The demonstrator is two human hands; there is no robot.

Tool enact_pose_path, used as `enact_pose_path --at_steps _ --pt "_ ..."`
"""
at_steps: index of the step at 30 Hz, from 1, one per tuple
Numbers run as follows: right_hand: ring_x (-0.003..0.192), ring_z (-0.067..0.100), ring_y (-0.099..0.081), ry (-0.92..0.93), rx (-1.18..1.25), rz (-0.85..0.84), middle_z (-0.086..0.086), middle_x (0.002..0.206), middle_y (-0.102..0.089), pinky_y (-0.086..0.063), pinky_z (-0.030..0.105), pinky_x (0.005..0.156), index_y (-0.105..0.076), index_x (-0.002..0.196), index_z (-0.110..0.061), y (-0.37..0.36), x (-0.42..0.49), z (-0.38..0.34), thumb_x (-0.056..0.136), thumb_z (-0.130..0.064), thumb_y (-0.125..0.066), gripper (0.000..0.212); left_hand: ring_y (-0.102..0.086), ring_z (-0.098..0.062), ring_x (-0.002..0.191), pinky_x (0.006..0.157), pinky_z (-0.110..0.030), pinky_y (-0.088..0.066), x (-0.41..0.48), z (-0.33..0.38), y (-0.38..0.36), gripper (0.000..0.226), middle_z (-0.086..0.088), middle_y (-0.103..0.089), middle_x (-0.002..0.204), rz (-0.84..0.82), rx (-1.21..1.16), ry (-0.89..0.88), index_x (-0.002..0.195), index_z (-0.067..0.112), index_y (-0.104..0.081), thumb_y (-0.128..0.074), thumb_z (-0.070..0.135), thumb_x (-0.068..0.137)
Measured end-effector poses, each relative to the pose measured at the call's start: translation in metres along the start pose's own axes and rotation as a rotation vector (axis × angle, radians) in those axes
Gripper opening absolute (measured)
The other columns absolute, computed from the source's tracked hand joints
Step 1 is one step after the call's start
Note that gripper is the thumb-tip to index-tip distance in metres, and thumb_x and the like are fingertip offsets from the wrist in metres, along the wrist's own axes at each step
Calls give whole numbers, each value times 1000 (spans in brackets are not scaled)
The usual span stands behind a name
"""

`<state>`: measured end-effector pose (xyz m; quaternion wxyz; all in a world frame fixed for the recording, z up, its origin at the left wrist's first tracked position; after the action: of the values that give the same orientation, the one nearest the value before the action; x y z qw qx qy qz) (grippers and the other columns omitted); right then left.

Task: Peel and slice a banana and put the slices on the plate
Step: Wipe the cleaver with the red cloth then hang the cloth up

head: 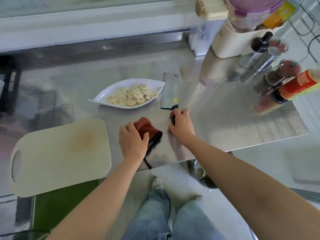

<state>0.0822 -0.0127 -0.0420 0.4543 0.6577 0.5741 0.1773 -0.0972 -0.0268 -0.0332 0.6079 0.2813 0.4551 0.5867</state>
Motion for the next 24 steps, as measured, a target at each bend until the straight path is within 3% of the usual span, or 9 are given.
enact_pose_path --at_steps 2,4,9,13,15,17,19,22,24 --pt "87 36 -53 -38 74 41 11 113 -38 -43 34 69 -43 115 -13 6 2 5 80 -9 -53 36 -42 -34 114 92 -43 -38 -1 4 0 56 -14 -43 126 94 220 -48 131 17 -45 -63 43 84" --pt "86 36 -53 -70 198 108 11 115 -42 -43 36 71 -39 118 -14 18 1 15 81 -8 -49 39 -40 -33 111 91 -43 -36 -2 7 -7 54 -12 -43 123 78 295 -92 132 17 -47 -53 49 88" --pt "92 27 -54 -128 385 128 7 122 -48 -42 35 73 -35 124 -15 49 -7 59 85 -6 -48 43 -36 -35 122 97 -43 -37 -3 25 -33 69 -19 -32 139 -77 314 -52 149 3 -16 -40 43 98" --pt "73 18 -53 -245 543 163 3 99 -53 -50 31 64 -37 123 -20 75 -27 103 85 -4 -45 42 -36 -37 122 97 -44 -37 -4 60 -50 69 -21 -31 141 -93 283 -120 149 0 -16 -43 38 98" --pt "68 17 -52 -290 599 182 -3 92 -50 -49 27 57 -37 123 -18 89 -38 127 86 -3 -45 41 -35 -36 125 100 -43 -36 -13 89 -67 69 -19 -29 143 -132 284 -208 150 3 -13 -41 39 99" --pt "65 19 -56 -321 622 202 -2 95 -50 -52 33 55 -38 122 -18 104 -48 150 87 -3 -47 39 -32 -33 127 102 -41 -33 -30 121 -86 68 -15 -28 145 -167 305 -336 151 8 -12 -39 41 99" --pt "63 16 -57 -334 626 217 1 96 -52 -51 26 52 -39 121 -17 118 -58 174 86 -3 -48 38 -31 -30 128 104 -40 -31 -54 152 -105 66 -10 -28 146 -196 332 -506 152 13 -12 -39 42 98" --pt "69 7 -53 -341 655 231 2 95 -52 -43 12 54 -41 121 -15 135 -71 205 87 -3 -49 36 -31 -26 130 105 -39 -29 -92 183 -128 65 -2 -30 145 -245 368 -713 152 22 -16 -45 39 96" --pt "75 6 -52 -335 670 218 4 99 -53 -43 15 61 -42 122 -15 143 -78 222 88 -6 -51 36 -37 -26 127 102 -40 -33 -108 189 -137 64 -2 -37 143 -252 415 -788 149 24 -28 -55 33 92"
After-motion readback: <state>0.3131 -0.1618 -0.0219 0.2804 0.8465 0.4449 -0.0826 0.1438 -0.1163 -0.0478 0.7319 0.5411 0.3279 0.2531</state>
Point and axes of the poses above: each hand's wrist, its own x-axis towards the middle knuckle, its own y-axis out of the back of the hand, z = x × y, the point moved 2 cm from there along x, towards the middle knuckle
